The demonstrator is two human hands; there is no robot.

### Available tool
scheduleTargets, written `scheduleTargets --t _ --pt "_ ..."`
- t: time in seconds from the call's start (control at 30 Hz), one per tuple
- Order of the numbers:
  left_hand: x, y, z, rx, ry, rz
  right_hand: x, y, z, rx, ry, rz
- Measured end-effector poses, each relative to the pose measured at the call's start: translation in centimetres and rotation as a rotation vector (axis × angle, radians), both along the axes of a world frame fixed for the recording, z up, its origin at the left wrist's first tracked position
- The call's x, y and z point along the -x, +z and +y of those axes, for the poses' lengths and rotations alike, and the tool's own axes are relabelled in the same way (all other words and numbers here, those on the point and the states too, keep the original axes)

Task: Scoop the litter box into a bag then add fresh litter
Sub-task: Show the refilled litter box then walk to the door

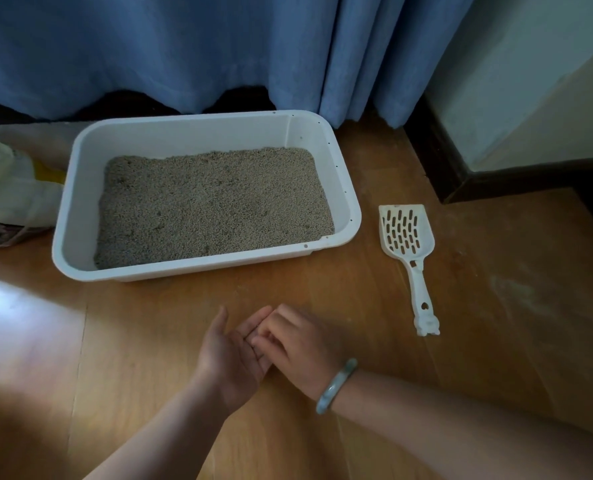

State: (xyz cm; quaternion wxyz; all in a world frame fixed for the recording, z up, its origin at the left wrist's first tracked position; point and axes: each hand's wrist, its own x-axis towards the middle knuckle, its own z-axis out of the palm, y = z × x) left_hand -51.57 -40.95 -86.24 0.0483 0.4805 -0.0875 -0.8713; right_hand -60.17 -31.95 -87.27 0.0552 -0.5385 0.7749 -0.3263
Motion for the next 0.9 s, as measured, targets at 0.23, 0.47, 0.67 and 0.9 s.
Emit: scheduleTargets --t 0.23,0.47,0.67,0.9 --pt "-1.3 -0.1 -1.5 0.008 0.052 0.020 0.7 -0.5 -0.8 0.005 0.008 -0.151" --pt "-3.3 -1.1 -4.2 0.051 0.172 -0.030 2.6 -3.3 -4.5 -0.204 -0.107 -0.077" --pt "-4.3 -1.2 -6.3 0.085 0.233 -0.032 1.9 -4.0 -8.4 -0.287 -0.061 0.173" --pt "-4.7 -1.3 -6.7 0.094 0.239 -0.041 1.5 -4.9 -8.3 -0.267 -0.094 0.290"
